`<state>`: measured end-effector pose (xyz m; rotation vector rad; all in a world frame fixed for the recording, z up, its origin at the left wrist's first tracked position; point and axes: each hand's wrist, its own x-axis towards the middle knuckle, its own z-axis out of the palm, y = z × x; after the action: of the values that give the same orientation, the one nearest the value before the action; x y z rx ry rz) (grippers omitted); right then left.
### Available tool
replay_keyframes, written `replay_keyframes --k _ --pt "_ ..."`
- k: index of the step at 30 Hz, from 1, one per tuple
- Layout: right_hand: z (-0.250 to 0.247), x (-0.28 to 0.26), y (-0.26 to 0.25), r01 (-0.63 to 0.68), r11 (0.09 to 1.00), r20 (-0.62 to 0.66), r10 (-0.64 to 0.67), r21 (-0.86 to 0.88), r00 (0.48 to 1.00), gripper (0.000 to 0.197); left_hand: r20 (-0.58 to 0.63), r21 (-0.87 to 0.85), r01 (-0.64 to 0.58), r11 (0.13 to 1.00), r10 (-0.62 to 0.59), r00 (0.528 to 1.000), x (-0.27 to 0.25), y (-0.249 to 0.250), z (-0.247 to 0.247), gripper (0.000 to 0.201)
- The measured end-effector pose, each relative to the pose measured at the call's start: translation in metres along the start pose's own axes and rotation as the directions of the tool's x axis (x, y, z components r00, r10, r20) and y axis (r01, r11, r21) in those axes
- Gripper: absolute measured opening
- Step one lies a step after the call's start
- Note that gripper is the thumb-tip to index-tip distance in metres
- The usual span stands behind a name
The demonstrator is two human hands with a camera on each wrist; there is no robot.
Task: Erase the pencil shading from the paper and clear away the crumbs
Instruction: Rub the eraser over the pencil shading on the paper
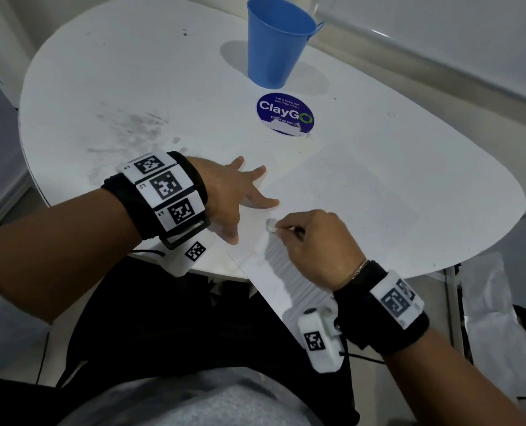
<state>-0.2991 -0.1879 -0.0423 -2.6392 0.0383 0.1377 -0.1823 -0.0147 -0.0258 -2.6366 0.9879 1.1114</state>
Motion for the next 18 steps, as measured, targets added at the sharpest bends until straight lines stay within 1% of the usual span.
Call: replay_keyframes --k 3,4,5,6,8,9,12,13,14,16,18 --pt "-0.008 0.011 0.015 -0.073 0.997 -0.125 0.074 0.011 0.989 0.016 -0.006 0.008 0.0 1.0 0.0 1.0 -0.001 0.002 0.001 0.1" --pt "-0.008 0.011 0.016 -0.082 0.997 -0.143 0.08 -0.005 0.986 0.016 -0.007 0.01 -0.001 1.0 0.001 1.0 -0.001 0.002 0.0 0.1" --pt "-0.006 0.009 0.013 -0.07 0.997 -0.13 0.066 -0.021 0.989 0.016 -0.007 0.008 -0.001 1.0 0.001 1.0 0.0 0.002 0.001 0.1" --pt "-0.002 0.006 0.008 -0.039 0.999 -0.091 0.037 -0.022 0.995 0.015 -0.006 0.002 0.001 1.0 -0.001 1.0 0.0 0.001 0.0 0.1" --pt "0.002 0.0 -0.002 0.002 1.0 -0.007 -0.002 0.02 1.0 0.014 -0.007 -0.003 0.007 1.0 -0.007 1.0 0.0 0.001 0.001 0.101" --pt "0.002 0.002 -0.001 -0.007 1.0 -0.005 0.007 0.026 1.0 0.014 -0.009 0.0 0.009 1.0 -0.009 1.0 0.0 0.0 0.001 0.102" --pt "-0.002 0.011 0.011 -0.09 0.996 -0.133 0.09 0.002 0.987 0.015 -0.011 0.019 0.014 1.0 -0.014 1.0 0.0 0.001 0.001 0.102" --pt "-0.001 0.011 0.013 -0.098 0.995 -0.161 0.096 -0.007 0.982 0.016 -0.011 0.017 0.014 1.0 -0.014 1.0 0.0 0.001 0.001 0.102" --pt "0.001 0.009 0.011 -0.087 0.996 -0.161 0.084 -0.013 0.983 0.016 -0.011 0.009 0.013 1.0 -0.013 1.0 0.0 0.0 0.001 0.102" --pt "0.007 0.001 0.0 -0.03 1.0 -0.102 0.03 0.0 0.994 0.017 -0.008 -0.009 0.009 1.0 -0.009 1.0 0.001 0.0 0.002 0.103" --pt "0.007 -0.001 -0.002 -0.009 1.0 -0.056 0.01 0.03 0.998 0.016 -0.008 -0.006 0.007 1.0 -0.007 1.0 0.0 0.0 0.001 0.103"
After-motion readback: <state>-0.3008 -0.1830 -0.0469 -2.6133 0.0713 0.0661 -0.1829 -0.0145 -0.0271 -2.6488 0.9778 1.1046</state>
